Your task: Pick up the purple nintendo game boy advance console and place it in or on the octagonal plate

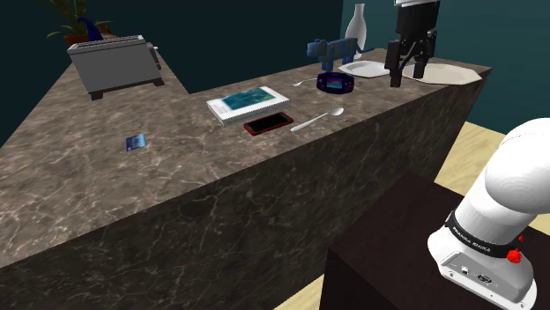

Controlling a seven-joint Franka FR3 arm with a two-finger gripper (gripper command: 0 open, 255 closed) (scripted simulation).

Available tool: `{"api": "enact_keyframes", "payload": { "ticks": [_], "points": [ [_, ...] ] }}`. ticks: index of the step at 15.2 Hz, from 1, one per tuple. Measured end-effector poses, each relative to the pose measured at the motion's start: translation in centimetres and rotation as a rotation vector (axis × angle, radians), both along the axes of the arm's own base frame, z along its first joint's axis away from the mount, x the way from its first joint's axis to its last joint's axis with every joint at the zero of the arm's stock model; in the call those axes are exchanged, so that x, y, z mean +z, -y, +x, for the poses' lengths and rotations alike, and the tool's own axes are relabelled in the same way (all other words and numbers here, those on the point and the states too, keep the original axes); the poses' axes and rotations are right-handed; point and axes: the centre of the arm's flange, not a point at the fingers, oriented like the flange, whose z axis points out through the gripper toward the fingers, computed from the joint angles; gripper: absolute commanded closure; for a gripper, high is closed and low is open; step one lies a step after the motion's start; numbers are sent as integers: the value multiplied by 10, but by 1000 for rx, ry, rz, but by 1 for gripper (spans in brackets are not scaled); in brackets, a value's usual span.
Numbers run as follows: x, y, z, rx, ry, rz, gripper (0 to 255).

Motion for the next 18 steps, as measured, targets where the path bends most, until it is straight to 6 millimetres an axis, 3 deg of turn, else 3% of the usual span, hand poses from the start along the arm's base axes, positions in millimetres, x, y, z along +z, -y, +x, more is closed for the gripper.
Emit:
{"api": "enact_keyframes", "payload": {
  "ticks": [3,10,18],
  "points": [
    [-6,12,1,27,47,11,0],
    [-35,81,18,183,328,70,0],
    [-58,150,72,369,665,139,0]
  ]
}}
